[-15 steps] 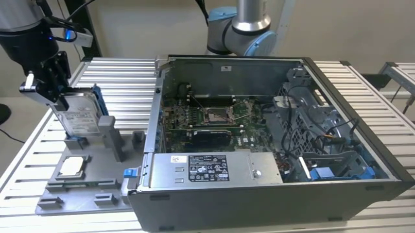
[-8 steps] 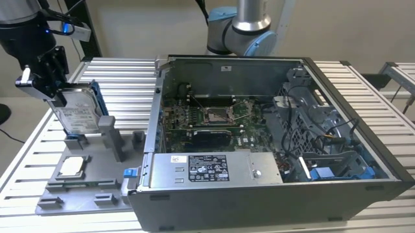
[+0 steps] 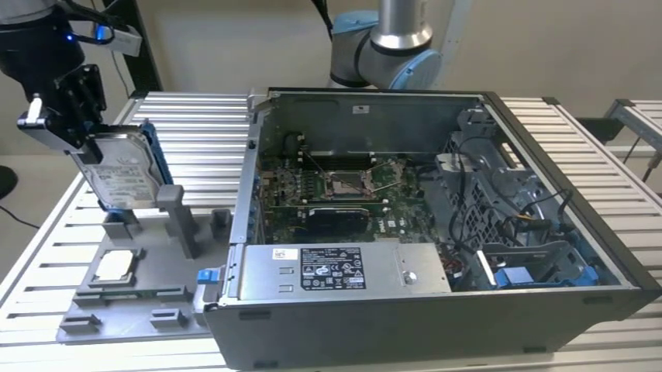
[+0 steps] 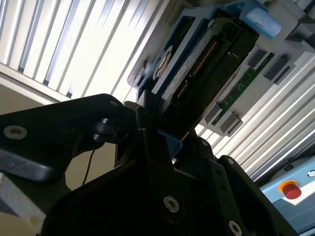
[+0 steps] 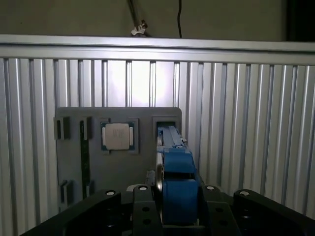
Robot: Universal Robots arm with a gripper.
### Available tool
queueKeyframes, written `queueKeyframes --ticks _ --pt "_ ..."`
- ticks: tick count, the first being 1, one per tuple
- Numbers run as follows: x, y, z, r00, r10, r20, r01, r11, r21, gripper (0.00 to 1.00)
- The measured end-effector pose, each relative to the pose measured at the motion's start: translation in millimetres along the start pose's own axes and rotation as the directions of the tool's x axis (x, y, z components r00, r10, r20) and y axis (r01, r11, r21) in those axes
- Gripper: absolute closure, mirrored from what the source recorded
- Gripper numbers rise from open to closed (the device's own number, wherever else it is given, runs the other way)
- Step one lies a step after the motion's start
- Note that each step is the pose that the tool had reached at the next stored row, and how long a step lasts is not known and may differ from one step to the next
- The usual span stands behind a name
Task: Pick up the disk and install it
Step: 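Pick up the disk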
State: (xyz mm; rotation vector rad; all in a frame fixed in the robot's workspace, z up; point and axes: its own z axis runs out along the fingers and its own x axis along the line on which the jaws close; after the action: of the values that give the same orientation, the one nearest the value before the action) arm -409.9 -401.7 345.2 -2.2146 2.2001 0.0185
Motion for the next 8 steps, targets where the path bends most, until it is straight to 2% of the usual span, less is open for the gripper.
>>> queueKeyframes --ticks 8 --pt "-0.2 -0.1 -9.0 1.0 0.0 -0.0001 0.0 1.0 -0.0001 1.0"
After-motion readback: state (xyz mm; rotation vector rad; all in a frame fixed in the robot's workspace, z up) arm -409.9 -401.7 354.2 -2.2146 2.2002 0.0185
